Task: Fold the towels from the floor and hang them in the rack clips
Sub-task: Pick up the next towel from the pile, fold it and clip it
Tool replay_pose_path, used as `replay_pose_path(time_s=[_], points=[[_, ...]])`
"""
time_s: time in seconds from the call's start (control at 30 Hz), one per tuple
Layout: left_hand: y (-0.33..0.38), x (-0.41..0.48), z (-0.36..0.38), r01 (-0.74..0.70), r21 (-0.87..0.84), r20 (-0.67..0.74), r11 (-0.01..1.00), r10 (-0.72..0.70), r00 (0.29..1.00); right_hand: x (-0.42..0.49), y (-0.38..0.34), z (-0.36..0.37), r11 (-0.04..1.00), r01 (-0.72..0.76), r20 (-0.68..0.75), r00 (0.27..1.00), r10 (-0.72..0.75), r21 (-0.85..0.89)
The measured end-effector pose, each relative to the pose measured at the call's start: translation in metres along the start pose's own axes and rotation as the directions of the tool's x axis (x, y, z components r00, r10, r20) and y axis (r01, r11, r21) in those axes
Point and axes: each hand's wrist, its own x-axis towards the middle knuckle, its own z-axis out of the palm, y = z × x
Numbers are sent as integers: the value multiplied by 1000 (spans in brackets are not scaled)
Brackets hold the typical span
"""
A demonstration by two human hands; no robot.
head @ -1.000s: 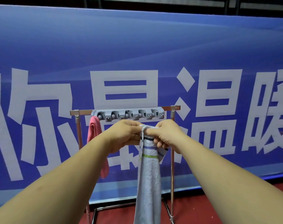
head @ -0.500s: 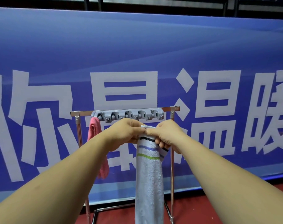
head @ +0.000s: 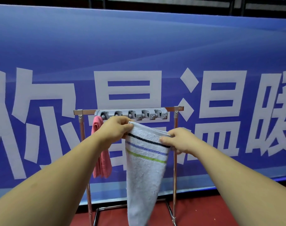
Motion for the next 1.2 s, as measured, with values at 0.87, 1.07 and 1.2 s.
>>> replay_pose_path(time_s=[0.87,1.07,1.2], points=[[9,-15,-5,45,-166,18,985,-42,999,6,-21,-21,929,98,-279,960,6,358],[7,-17,1,51,-200,16,978,-49,999,5,-19,-20,894,107,-263,965,12,435],[9,-18,2,44,-238,50,970,-33,998,6,-16,-22,873,55,-175,984,35,485]])
